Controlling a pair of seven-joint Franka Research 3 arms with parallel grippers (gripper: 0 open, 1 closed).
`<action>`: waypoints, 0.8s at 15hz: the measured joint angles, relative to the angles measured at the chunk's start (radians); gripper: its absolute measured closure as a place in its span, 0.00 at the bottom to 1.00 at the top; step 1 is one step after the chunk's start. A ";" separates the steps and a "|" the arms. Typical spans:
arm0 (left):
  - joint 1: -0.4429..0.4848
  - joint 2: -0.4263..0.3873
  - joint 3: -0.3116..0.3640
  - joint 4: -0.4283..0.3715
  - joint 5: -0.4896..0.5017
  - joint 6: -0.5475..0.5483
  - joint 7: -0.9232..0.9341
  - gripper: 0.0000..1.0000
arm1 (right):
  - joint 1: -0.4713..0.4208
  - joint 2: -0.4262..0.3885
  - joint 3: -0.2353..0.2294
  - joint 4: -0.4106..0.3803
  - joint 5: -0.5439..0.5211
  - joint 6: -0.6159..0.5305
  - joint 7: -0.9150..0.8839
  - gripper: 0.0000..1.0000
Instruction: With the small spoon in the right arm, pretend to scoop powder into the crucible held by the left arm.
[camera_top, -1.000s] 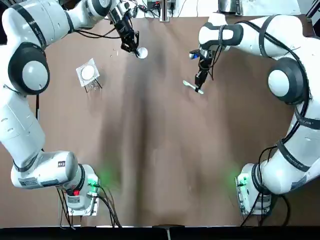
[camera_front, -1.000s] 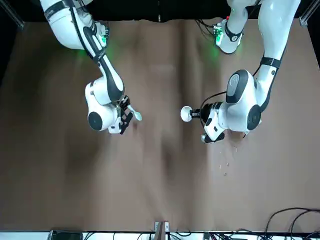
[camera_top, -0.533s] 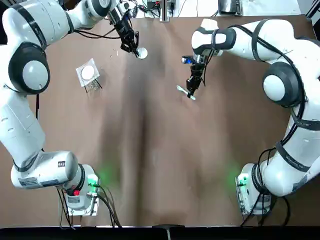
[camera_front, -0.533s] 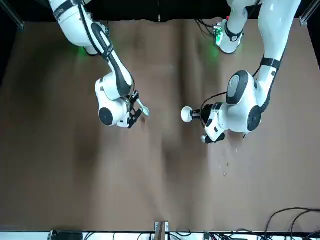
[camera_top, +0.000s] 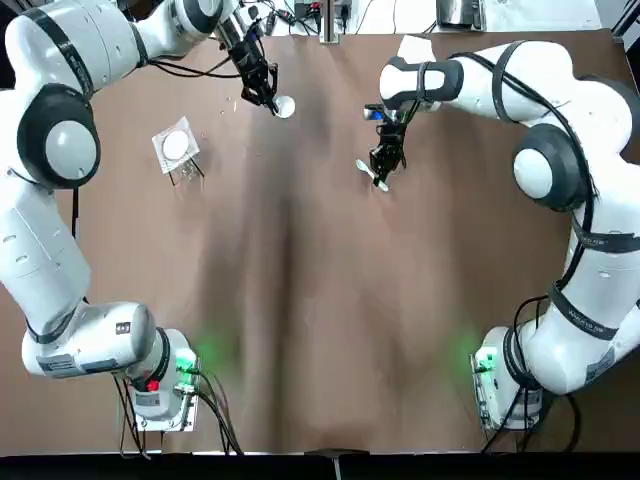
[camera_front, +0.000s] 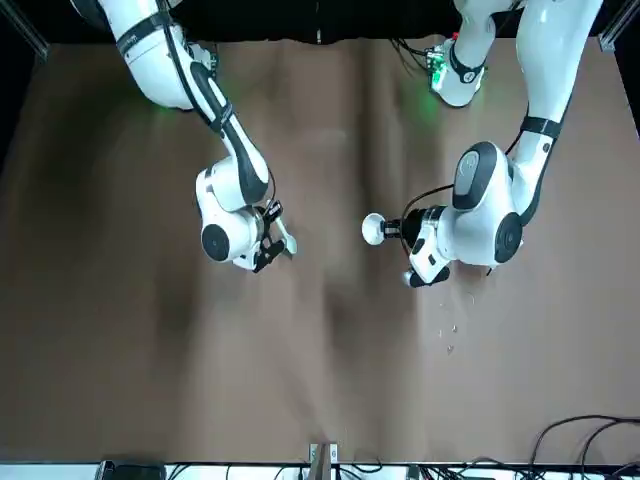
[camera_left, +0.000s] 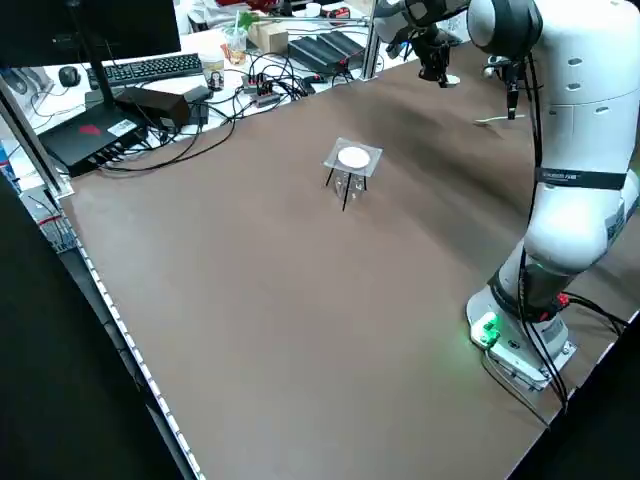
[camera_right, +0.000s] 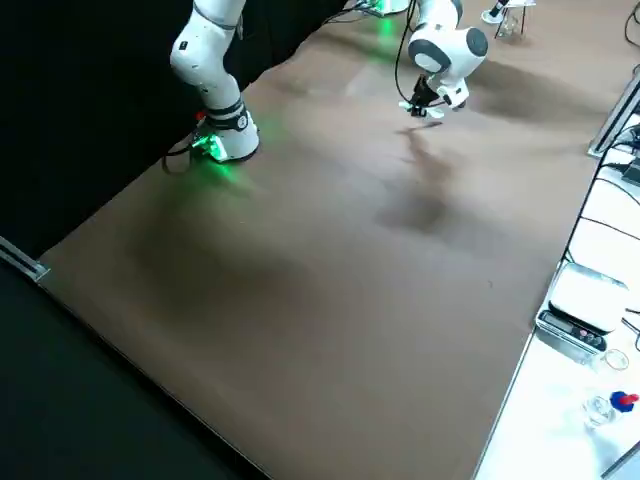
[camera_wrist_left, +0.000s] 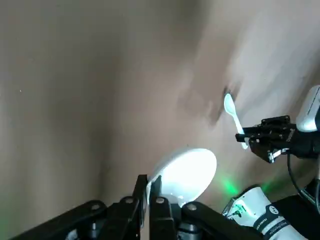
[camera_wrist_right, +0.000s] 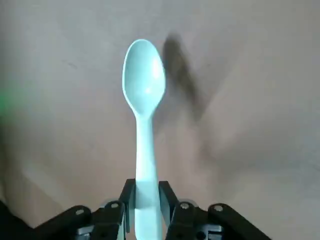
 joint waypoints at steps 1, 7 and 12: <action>0.000 0.000 0.000 0.000 0.000 0.000 0.000 0.95 | 0.001 0.003 -0.007 0.000 -0.008 0.008 0.001 0.75; 0.000 0.004 0.000 0.000 0.000 0.000 0.000 0.95 | 0.001 0.003 -0.041 0.024 -0.023 0.045 0.002 0.75; -0.003 0.006 0.000 0.000 0.000 0.019 0.000 0.95 | 0.002 -0.048 -0.045 0.077 -0.023 0.058 0.051 0.75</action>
